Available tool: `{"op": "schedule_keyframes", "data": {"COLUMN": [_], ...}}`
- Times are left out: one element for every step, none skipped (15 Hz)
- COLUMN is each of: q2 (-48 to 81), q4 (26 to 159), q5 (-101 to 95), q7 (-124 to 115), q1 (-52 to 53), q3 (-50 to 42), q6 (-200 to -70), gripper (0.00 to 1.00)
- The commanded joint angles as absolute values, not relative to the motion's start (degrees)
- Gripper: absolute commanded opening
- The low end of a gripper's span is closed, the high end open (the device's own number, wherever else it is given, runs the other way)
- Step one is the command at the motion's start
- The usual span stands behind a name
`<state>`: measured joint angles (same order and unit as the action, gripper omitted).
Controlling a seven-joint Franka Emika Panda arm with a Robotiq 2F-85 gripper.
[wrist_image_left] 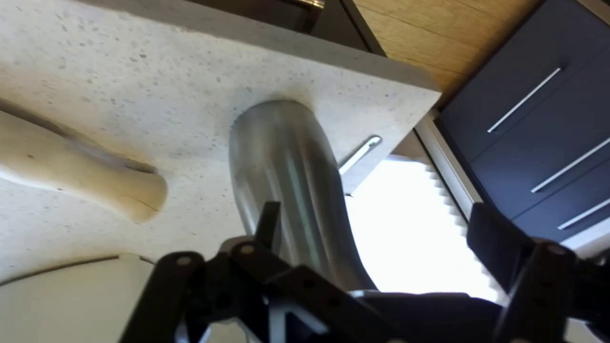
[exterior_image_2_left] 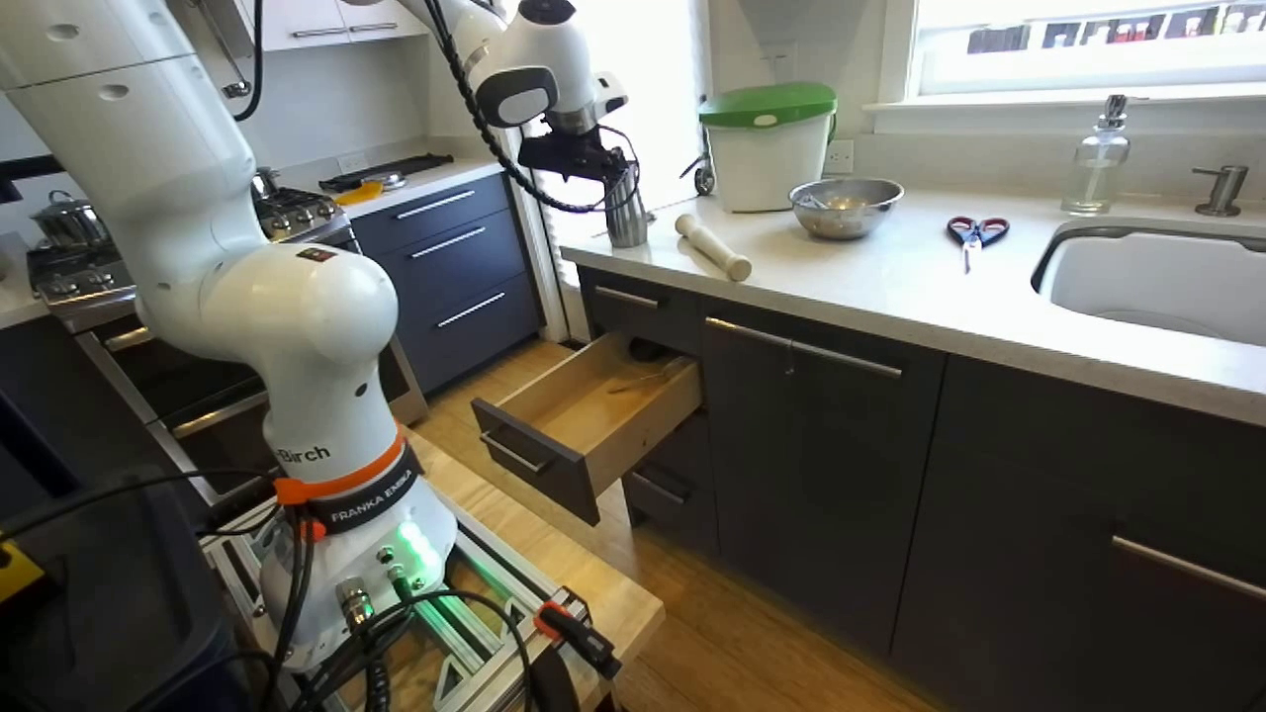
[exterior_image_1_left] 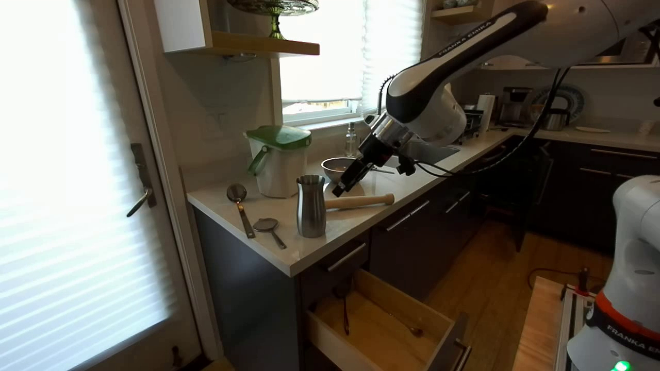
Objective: Transfer the silver cup to the open drawer
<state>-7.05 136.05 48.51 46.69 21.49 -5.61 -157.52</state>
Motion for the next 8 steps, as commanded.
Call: {"op": "schedule_keyframes", "data": {"q2": [-7.96, -7.66, -6.94, -6.4, -5.67, -5.19, -4.64, -4.17], "q4": [135.7, 135.69, 135.88, 135.93, 136.07, 136.0, 135.98, 135.87], "q5": [61.2, 64.44, 67.44, 70.69, 73.35, 75.58, 77.5, 79.03], "q7": [62.31, 66.64, 70.9, 75.19, 79.18, 82.49, 85.51, 87.52], "q1": [25.92, 26.04, 25.68, 25.29, 24.69, 24.47, 24.18, 23.93], "q3": [-9.95, -10.71, -11.22, -11.79, -12.4, -13.08, -13.65, -14.2], "q6": [-154.4, -153.7, -153.67, -153.45, -152.97, -152.31, -151.82, -150.56], "gripper": [1.0, 1.0, 1.0, 1.0, 1.0, 1.0, 1.0, 1.0]}}
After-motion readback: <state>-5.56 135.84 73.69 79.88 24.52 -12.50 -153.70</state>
